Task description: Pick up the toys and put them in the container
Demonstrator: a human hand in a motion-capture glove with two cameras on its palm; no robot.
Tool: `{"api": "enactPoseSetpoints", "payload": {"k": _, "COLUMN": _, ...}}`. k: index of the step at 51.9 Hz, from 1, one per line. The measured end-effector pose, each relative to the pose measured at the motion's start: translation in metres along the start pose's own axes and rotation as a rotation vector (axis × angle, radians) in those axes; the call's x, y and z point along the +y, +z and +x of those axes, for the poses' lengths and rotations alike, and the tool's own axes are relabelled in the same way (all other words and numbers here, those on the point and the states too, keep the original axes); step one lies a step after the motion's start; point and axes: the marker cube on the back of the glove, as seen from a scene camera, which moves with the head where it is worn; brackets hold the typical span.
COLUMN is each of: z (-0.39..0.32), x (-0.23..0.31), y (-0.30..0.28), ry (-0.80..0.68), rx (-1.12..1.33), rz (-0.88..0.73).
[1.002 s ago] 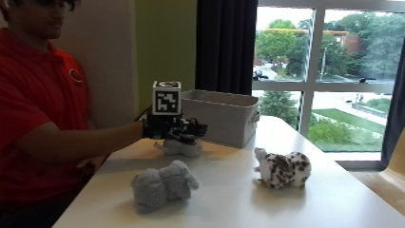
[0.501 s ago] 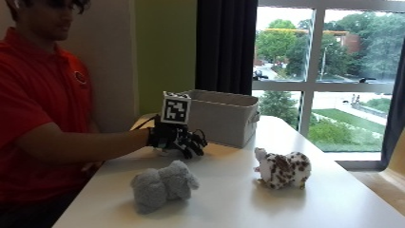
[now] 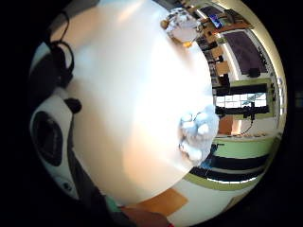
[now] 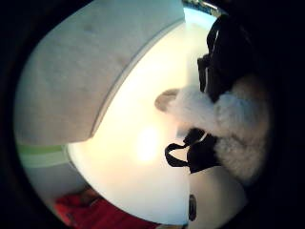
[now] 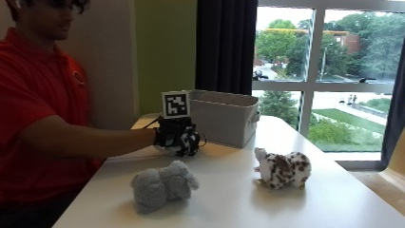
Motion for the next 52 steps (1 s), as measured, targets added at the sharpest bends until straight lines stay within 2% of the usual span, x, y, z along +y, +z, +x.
{"api": "enactPoseSetpoints", "payload": {"k": 8, "z": 0.012, "x": -0.003, "y": -0.001, "ry": -0.079, "rx": -0.042, "rz": 0.014}}
{"api": "enactPoseSetpoints", "payload": {"k": 11, "z": 0.009, "x": -0.004, "y": -0.004, "ry": -0.061, "rx": -0.129, "rz": 0.029}}
{"api": "enactPoseSetpoints", "payload": {"k": 18, "z": 0.016, "x": -0.006, "y": -0.018, "ry": -0.029, "rx": -0.118, "rz": 0.049}}
{"api": "enactPoseSetpoints", "payload": {"k": 27, "z": 0.013, "x": -0.025, "y": -0.078, "ry": -0.073, "rx": -0.227, "rz": 0.113}}
{"api": "enactPoseSetpoints", "payload": {"k": 38, "z": 0.007, "x": -0.059, "y": -0.14, "ry": -0.104, "rx": -0.183, "rz": 0.167}}
{"api": "enactPoseSetpoints", "payload": {"k": 52, "z": -0.044, "x": -0.104, "y": -0.203, "ry": -0.181, "rx": -0.136, "rz": 0.198}}
